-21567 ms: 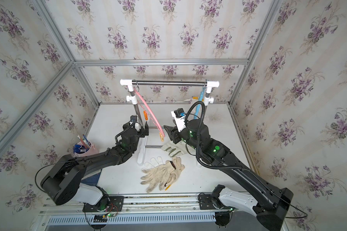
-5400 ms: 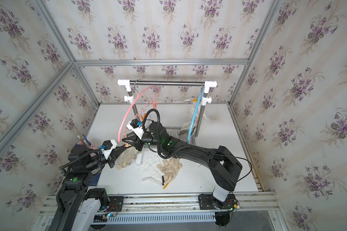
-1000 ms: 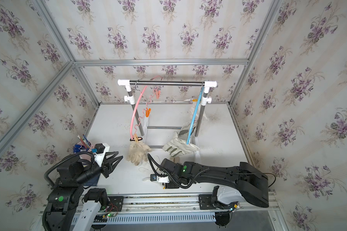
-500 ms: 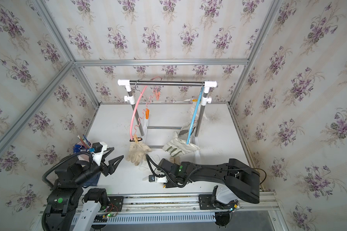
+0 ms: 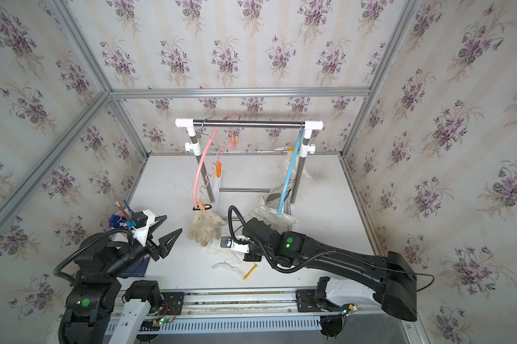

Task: Clip the gloves onto a hanger to dry
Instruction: Pick up the glove from the center of the board.

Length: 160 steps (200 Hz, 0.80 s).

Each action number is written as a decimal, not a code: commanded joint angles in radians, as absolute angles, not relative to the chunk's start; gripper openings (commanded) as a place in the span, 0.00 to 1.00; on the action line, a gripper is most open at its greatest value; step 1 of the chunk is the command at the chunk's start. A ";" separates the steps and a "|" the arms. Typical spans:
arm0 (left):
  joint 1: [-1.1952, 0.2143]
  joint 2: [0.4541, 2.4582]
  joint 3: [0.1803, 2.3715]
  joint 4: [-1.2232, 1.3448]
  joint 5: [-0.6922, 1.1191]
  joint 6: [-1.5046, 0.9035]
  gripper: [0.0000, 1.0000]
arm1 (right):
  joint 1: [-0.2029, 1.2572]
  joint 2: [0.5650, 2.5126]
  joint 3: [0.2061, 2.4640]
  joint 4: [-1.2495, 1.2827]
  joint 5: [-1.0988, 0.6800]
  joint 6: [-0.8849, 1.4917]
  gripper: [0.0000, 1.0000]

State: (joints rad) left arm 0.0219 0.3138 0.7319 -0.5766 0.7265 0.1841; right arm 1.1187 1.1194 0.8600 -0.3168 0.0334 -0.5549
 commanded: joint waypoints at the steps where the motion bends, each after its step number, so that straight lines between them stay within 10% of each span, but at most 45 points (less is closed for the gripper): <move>1: 0.021 0.356 0.765 -0.457 0.815 0.165 0.76 | 1.065 1.066 0.892 -0.202 -0.064 -0.529 0.01; 160: -0.362 0.754 0.887 -0.094 0.982 0.203 0.72 | 0.887 1.025 1.035 0.079 -0.483 -0.292 0.03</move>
